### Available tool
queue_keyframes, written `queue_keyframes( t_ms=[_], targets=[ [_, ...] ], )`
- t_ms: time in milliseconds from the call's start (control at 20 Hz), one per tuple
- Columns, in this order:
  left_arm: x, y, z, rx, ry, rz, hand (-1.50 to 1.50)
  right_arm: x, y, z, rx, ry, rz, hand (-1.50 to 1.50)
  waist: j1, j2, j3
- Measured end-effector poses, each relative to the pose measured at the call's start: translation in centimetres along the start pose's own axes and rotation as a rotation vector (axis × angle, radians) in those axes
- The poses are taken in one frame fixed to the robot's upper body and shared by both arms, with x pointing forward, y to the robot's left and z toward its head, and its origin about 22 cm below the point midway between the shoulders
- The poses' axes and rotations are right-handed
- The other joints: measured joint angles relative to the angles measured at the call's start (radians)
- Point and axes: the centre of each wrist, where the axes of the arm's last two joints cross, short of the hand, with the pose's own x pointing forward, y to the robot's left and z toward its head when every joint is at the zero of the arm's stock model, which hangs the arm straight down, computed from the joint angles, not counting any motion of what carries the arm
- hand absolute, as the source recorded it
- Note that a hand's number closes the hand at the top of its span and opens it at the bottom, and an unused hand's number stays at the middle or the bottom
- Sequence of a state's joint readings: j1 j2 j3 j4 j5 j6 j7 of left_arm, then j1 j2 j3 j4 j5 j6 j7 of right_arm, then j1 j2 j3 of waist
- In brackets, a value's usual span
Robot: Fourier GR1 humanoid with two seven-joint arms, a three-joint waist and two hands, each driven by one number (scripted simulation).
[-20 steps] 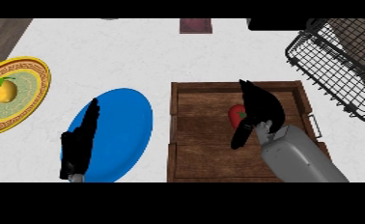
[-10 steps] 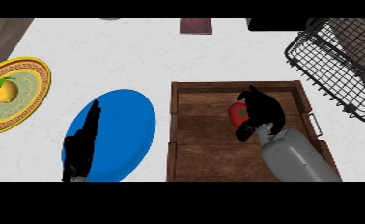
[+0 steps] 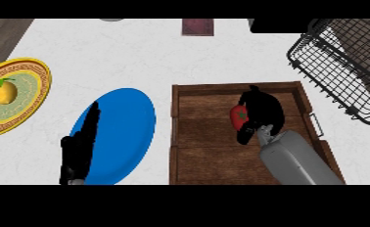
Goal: Pick the tomato from the tray and place it in the tiered basket
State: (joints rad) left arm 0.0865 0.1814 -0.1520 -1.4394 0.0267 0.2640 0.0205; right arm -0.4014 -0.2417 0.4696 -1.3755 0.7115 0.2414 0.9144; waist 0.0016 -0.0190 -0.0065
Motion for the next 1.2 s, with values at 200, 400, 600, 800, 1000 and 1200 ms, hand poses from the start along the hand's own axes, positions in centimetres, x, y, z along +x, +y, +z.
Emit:
queue_keyframes(
  t_ms=[200,400,600,800,1000,1200],
  targets=[
    [-0.2,0.1,-0.4,0.001,-0.001,0.001,0.0,-1.4,0.4,-0.3,-0.077,-0.013,0.005,1.5,0.001,-0.002,0.002],
    [-0.6,0.4,0.1,0.041,0.016,0.003,0.0,-9.5,-1.2,-1.8,-0.122,0.151,-0.066,1.5,-0.039,0.0,0.008],
    [-0.7,0.7,0.6,0.059,0.011,0.006,0.0,-17.6,-4.1,-1.7,-0.205,0.268,-0.201,1.5,-0.052,0.001,0.01],
    [-1.0,1.0,0.9,0.065,0.007,0.004,0.0,-22.8,-6.8,0.7,-0.327,0.314,-0.359,1.5,-0.064,0.001,0.01],
    [-0.9,1.4,1.1,0.061,0.005,0.009,0.0,-24.8,-10.7,4.0,-0.485,0.327,-0.508,1.5,-0.065,0.0,0.01],
    [-0.9,1.2,0.9,0.061,0.008,0.007,0.0,-25.7,-15.3,8.5,-0.664,0.291,-0.542,1.5,-0.063,0.001,0.009]
  ],
)
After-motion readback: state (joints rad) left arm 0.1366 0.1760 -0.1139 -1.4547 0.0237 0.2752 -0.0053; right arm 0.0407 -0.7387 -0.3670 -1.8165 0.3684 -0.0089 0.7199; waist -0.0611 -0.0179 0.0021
